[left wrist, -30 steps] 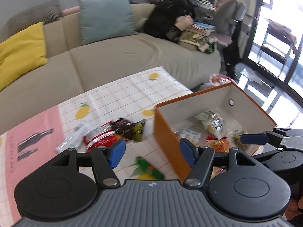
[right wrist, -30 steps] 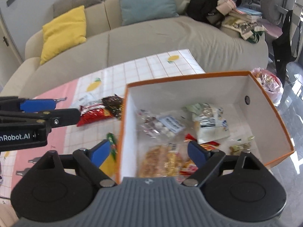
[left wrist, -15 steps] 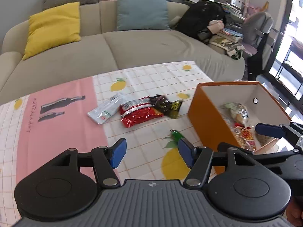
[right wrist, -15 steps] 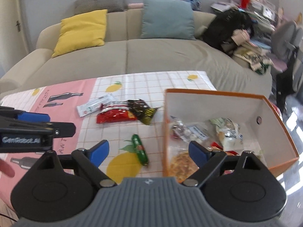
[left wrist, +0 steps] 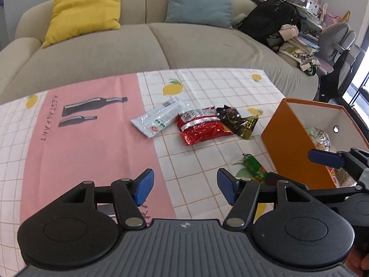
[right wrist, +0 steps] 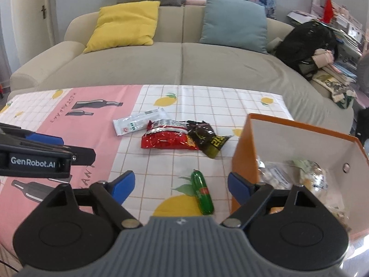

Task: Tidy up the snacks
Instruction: 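Grasp the red chip bag with the left tool while the right tool grasps the green sausage stick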

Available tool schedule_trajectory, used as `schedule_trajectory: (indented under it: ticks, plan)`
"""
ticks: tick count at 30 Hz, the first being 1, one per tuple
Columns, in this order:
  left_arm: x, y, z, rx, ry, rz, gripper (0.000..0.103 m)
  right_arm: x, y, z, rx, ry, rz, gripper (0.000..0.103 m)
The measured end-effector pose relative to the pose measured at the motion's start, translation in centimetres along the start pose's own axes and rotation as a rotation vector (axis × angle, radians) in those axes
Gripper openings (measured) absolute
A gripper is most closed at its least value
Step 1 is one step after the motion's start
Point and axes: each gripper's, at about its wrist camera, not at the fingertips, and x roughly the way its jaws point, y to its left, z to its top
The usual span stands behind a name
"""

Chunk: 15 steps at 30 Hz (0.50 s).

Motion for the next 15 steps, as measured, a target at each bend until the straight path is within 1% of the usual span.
schedule_trajectory:
  ticks: [2, 6, 10, 12, 15]
  plan:
    - [0.8, 0.4, 0.1, 0.002, 0.010, -0.012, 0.074, 1.2, 0.3, 0.1, -0.020, 0.020, -0.010, 0.081]
    - [2.5, 0.8, 0.4, 0.027, 0.025, -0.038, 0.074, 3.8, 0.6, 0.1, -0.053, 0.058, -0.047, 0.073]
    - [4.4, 1.0, 0.7, 0.062, 0.045, -0.058, 0.074, 6.6, 1.0, -0.2, -0.140, 0.089, -0.108, 0.069]
    - [5.2, 1.1, 0.8, 0.075, 0.051, -0.061, 0.074, 7.9, 1.2, -0.4, -0.180, 0.114, -0.144, 0.065]
    - [6.3, 1.3, 1.1, 0.091, 0.052, -0.071, 0.071, 9.4, 1.2, -0.9, -0.214, 0.141, -0.166, 0.063]
